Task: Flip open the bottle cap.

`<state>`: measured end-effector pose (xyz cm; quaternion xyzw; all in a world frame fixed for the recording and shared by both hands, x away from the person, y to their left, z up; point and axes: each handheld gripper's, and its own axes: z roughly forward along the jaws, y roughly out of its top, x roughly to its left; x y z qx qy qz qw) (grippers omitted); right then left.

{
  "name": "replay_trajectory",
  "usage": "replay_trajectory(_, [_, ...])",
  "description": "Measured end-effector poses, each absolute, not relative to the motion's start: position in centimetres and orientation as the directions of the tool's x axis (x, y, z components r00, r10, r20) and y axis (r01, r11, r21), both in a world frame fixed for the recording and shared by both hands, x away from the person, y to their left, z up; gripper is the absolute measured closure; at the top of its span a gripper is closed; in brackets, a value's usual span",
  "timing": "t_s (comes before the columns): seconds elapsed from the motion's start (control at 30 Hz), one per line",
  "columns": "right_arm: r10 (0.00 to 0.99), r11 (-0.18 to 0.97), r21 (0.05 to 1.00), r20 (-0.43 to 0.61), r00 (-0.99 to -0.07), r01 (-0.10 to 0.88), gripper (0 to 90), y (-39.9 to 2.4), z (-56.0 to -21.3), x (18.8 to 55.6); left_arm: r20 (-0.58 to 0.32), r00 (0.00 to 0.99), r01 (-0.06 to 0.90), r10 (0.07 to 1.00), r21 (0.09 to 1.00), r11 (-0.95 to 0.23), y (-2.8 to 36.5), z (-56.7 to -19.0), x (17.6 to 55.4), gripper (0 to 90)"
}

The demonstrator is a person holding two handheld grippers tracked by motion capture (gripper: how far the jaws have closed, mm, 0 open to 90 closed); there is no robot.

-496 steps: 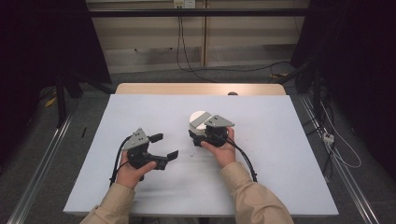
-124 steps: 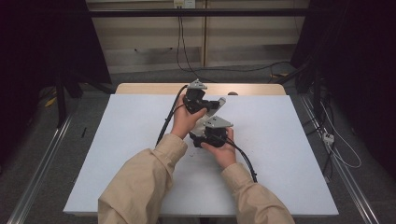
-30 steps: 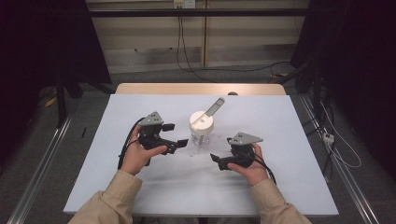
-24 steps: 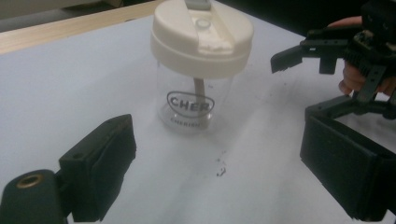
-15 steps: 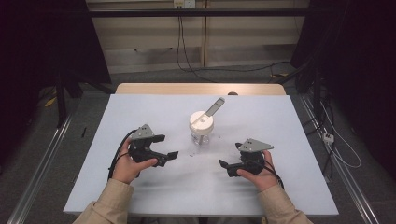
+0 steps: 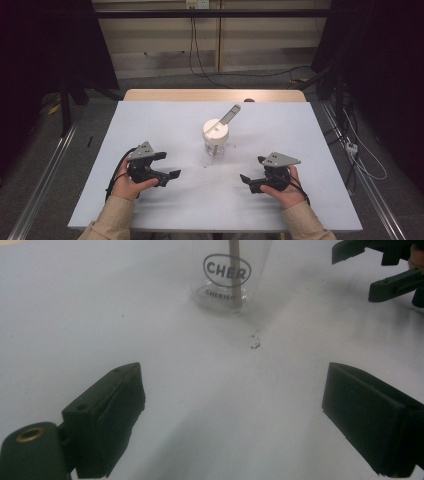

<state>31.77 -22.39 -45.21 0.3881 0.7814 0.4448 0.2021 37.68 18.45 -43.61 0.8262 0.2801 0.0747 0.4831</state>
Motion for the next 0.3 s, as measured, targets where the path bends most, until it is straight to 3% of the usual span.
replay_trajectory(0.3, [0.79, 0.312, 0.846, 0.022, -0.613, 0.432, 9.1, -23.3, -45.3, 31.0, -0.155, 0.813, 0.405, 0.561, 0.844, -0.353, 20.4, -43.8, 36.8, 9.5])
